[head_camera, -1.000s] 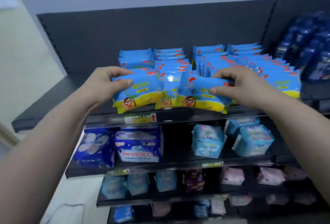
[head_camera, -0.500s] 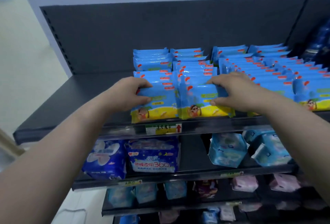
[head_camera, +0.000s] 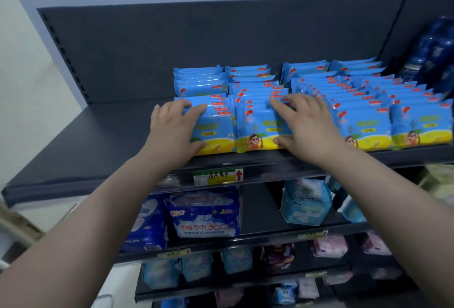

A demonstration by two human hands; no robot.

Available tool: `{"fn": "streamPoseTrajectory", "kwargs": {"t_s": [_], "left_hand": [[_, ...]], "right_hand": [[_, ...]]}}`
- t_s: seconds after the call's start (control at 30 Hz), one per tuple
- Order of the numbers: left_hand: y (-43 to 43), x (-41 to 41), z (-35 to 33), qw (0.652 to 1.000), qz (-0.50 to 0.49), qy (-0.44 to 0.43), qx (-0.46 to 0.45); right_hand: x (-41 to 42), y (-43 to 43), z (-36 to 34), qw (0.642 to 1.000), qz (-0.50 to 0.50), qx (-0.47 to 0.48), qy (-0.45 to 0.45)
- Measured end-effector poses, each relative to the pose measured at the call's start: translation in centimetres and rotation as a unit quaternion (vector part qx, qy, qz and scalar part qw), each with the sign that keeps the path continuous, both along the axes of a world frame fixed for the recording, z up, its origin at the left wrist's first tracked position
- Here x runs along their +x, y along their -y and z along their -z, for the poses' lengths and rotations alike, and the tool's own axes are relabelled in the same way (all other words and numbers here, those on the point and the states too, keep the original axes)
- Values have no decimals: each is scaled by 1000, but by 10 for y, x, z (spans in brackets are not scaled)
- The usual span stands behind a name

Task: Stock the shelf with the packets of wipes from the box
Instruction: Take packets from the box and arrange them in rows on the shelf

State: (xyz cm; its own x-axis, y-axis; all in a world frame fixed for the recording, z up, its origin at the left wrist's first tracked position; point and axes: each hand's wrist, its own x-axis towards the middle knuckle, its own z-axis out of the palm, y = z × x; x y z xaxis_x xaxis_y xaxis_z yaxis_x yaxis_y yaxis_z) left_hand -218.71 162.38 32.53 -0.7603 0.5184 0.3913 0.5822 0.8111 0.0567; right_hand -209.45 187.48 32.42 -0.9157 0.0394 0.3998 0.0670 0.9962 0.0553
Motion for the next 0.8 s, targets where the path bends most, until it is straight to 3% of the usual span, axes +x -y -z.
{"fn": "streamPoseTrajectory", "kwargs": {"t_s": [0.2, 0.33, 0.8], "left_hand": [[-50, 39, 5, 992, 99, -19, 76], [-104, 73, 9, 976, 184, -22, 119], [-336, 238, 53, 903, 408, 68, 119]], "right_hand": [[37, -15, 3, 992, -40, -65, -98], [84, -49, 4, 988, -23, -96, -116], [333, -208, 39, 965, 215, -129, -79]]}}
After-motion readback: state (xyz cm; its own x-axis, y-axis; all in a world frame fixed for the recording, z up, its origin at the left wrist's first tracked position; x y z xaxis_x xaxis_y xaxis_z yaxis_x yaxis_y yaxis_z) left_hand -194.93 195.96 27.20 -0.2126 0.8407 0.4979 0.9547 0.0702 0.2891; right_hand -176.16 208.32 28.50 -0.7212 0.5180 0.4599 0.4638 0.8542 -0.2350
